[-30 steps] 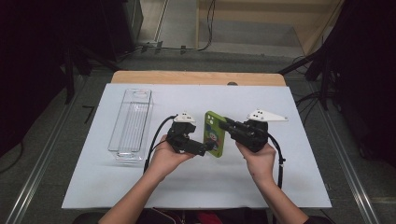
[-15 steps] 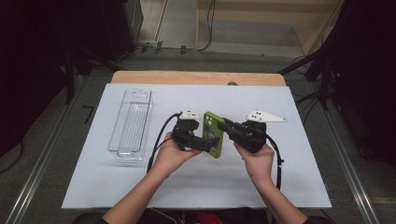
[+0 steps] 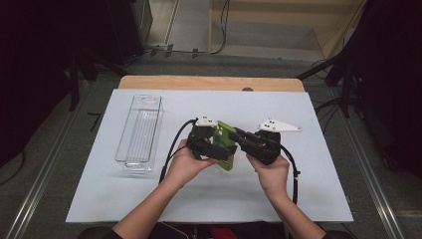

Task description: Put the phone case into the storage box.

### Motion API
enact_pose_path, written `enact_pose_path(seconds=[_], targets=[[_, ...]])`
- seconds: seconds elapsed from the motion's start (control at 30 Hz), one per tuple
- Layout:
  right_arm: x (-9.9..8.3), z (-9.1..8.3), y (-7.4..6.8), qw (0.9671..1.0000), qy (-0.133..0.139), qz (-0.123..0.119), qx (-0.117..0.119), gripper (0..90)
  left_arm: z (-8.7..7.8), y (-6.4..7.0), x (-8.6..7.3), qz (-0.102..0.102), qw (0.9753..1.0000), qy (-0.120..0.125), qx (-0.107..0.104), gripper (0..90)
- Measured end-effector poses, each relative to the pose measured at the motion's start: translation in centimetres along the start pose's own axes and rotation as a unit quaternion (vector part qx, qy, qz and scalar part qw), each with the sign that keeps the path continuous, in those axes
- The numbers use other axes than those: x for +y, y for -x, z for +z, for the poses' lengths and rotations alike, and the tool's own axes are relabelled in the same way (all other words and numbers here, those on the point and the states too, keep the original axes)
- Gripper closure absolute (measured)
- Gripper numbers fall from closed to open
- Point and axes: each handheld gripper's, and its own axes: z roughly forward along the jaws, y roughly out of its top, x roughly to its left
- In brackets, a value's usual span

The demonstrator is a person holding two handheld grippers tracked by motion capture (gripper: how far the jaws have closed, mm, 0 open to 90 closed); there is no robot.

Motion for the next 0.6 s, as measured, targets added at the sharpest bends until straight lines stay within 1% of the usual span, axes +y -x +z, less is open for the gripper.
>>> enact_pose_path(seconds=[0.07,0.13,0.3,0.43,0.5,0.53,0.57,0.6], targets=[[-0.01,0.03,-0.04,1.0,-0.002,0.001,0.002,74.9,0.05,-0.03,-0.03,0.004,1.0,0.004,0.003,1.4],[-0.03,0.07,-0.05,1.0,-0.004,0.001,0.002,74.9,0.15,-0.07,-0.02,0.004,1.0,0.008,0.001,2.3],[-0.04,0.08,-0.08,1.0,-0.002,0.005,0.001,74.9,0.45,-0.14,-0.04,-0.002,1.0,0.01,-0.001,3.7],[-0.08,0.22,-0.12,1.0,-0.003,0.007,0.003,74.9,0.44,-0.09,-0.03,0.004,0.9999,0.016,0.002,5.8],[-0.11,0.27,-0.19,1.0,-0.002,0.007,0.002,74.9,0.42,-0.19,-0.03,0.002,0.9999,0.015,-0.002,8.2],[-0.11,0.27,-0.23,1.0,-0.002,0.006,0.002,74.9,0.42,-0.21,-0.03,-0.001,0.9999,0.014,0.0,8.3],[-0.1,0.25,-0.25,1.0,-0.001,0.006,0.002,74.9,0.36,-0.24,-0.06,-0.001,0.9999,0.015,-0.002,10.5],[-0.13,0.25,-0.26,1.0,0.001,0.006,0.002,74.9,0.29,-0.25,-0.06,0.0,0.9999,0.015,-0.001,14.5]])
